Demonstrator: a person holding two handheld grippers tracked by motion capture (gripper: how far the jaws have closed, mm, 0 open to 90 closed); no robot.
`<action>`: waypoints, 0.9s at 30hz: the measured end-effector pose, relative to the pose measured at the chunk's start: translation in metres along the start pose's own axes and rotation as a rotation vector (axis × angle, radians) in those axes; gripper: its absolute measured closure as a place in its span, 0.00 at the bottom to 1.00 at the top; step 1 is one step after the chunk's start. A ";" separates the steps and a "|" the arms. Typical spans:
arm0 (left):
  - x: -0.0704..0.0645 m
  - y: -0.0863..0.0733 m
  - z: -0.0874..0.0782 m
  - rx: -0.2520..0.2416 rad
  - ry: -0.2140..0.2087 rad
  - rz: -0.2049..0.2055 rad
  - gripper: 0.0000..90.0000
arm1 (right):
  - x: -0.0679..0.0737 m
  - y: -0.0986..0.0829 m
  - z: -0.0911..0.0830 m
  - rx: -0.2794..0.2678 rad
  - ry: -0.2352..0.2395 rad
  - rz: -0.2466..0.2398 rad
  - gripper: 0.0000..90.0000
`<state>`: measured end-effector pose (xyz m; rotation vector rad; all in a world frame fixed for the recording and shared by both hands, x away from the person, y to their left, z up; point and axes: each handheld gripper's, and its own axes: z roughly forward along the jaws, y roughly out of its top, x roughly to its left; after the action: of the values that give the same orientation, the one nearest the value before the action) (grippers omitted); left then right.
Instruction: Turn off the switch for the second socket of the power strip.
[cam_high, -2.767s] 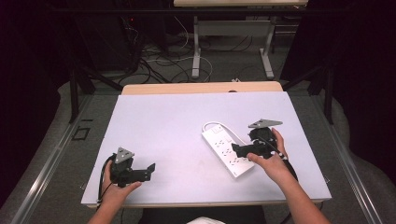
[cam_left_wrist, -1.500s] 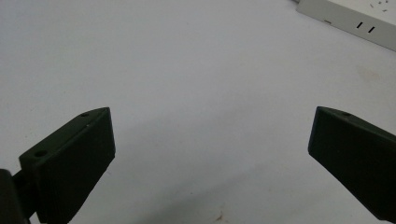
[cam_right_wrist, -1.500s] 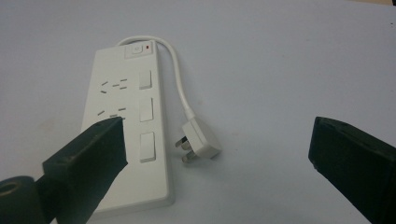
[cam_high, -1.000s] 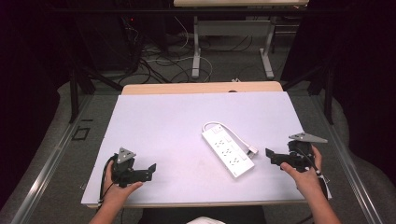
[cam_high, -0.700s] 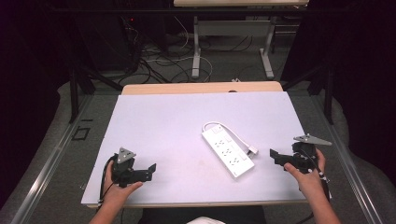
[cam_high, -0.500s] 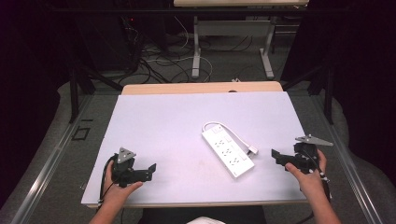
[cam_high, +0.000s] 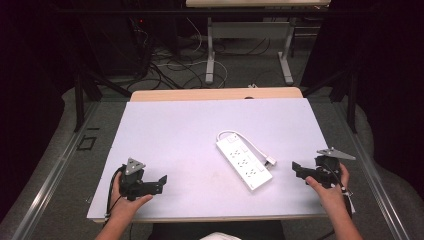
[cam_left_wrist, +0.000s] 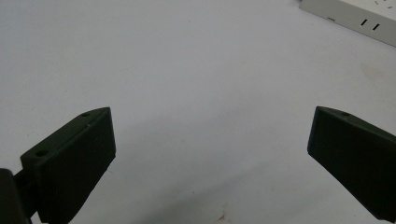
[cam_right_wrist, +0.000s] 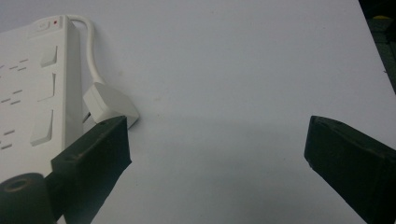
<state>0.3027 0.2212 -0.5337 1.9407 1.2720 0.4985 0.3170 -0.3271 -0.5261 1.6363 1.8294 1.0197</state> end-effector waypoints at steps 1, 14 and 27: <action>0.000 0.000 0.000 0.000 0.000 0.000 0.01 | -0.001 -0.001 0.001 -0.001 0.000 -0.011 0.07; 0.000 0.000 0.000 0.001 -0.001 0.002 0.01 | -0.004 -0.011 0.008 0.009 -0.021 0.005 0.07; 0.000 0.000 0.001 0.006 0.004 0.001 0.01 | -0.003 -0.013 0.013 0.019 -0.020 0.008 0.07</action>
<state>0.3034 0.2210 -0.5346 1.9463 1.2769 0.4991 0.3194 -0.3274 -0.5442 1.6606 1.8261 0.9882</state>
